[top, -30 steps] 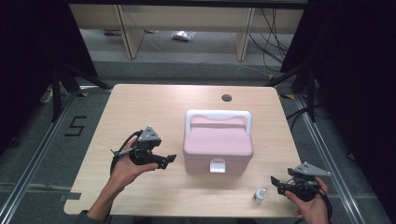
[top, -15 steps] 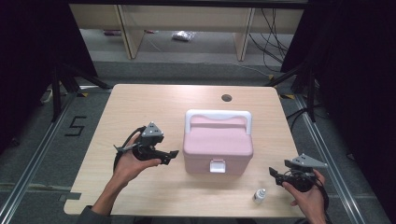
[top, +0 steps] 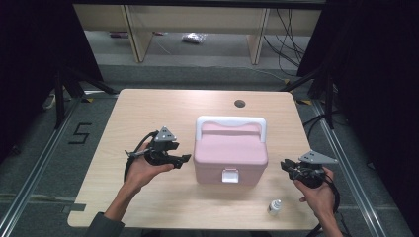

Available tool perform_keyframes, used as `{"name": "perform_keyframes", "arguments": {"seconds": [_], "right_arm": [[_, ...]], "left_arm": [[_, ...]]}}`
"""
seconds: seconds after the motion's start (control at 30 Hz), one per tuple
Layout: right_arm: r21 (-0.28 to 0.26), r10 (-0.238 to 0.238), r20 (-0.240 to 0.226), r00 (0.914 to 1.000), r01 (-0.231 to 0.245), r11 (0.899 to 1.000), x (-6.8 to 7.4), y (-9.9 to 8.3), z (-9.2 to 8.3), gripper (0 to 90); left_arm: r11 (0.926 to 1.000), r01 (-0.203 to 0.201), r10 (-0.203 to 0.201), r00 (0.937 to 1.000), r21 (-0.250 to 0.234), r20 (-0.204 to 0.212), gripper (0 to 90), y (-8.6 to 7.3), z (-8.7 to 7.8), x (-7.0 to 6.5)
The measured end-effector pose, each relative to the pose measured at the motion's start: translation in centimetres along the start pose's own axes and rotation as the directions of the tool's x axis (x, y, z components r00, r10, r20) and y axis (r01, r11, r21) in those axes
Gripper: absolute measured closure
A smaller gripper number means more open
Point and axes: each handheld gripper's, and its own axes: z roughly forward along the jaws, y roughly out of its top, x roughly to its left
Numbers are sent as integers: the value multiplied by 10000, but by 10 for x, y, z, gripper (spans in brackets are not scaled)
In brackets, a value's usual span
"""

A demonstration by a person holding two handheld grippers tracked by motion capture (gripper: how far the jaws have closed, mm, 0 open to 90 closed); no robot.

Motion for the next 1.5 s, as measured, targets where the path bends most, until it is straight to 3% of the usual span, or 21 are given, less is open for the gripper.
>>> {"name": "perform_keyframes", "arguments": {"seconds": [0.1, 0.13, 0.2, 0.27, 0.3, 0.33, 0.43, 0.53, 0.73, 0.77, 0.9, 0.93, 1.13, 1.23, 1.33, 1.37, 1.5], "right_arm": [[64, 187, -145, 9997, -186, 9998, 4, 2, 1, 822], [83, 214, -188, 9996, -212, 9997, 5, 3, 1, 836], [-211, -91, -368, 9993, 84, 9997, 4, 6, 5, 879], [-207, 70, -485, 9988, -80, 9998, 7, 9, 7, 894], [-207, 70, -485, 9988, -80, 9998, 7, 9, 7, 894], [-177, 153, -636, 9979, -164, 9997, 10, 12, 9, 900], [-266, -139, -597, 9981, 123, 9996, 12, 16, 10, 900], [-189, -18, -706, 9975, 4, 9998, 18, 21, 12, 900], [-523, -483, -809, 9956, 441, 9977, 24, 31, 17, 900], [-483, -259, -900, 9956, 216, 9986, 26, 32, 17, 900], [-698, -714, -840, 9939, 657, 9954, 27, 37, 19, 900], [-680, -641, -1076, 9921, 570, 9961, 30, 38, 21, 900], [-494, -310, -1074, 9937, 258, 9984, 33, 39, 22, 900], [-641, -649, -982, 9930, 588, 9962, 30, 40, 22, 900], [-643, -648, -1037, 9925, 583, 9962, 31, 40, 24, 900], [-442, -214, -1088, 9938, 167, 9989, 34, 41, 23, 900], [-460, -386, -1088, 9933, 337, 9984, 35, 43, 25, 900]], "left_arm": [[10000, 30, -30, 10000, -70, 48, 516, 0, 2, 0], [9999, -6, 6, 10000, -120, 17, 516, 0, 3, 0], [9998, -112, 111, 9999, -150, -27, 647, 0, 4, 1], [9995, -222, 223, 9997, -210, 70, 735, 0, 6, 0], [9996, -230, 230, 9997, -165, -19, 735, 1, 6, -1], [9995, -290, 290, 9996, -125, 10, 821, 1, 7, -2], [9993, -337, 338, 9994, -137, 11, 892, 3, 8, -4], [9994, -346, 347, 9993, -63, 123, 897, 4, 11, -6], [9986, -520, 518, 9981, 49, 321, 898, 6, 17, -11], [9985, -550, 549, 9981, 39, 286, 898, 6, 18, -11], [9979, -642, 639, 9975, 92, 315, 899, 7, 20, -13], [9981, -607, 605, 9978, 83, 261, 899, 7, 20, -13], [9988, -453, 446, 9984, 180, 358, 900, 7, 21, -11], [9989, -422, 414, 9983, 189, 401, 900, 7, 21, -11], [9992, -376, 370, 9983, 143, 446, 900, 7, 21, -11], [9990, -403, 396, 9983, 167, 433, 900, 7, 21, -11], [9988, -446, 441, 9988, 213, 223, 900, 6, 18, -9]]}}
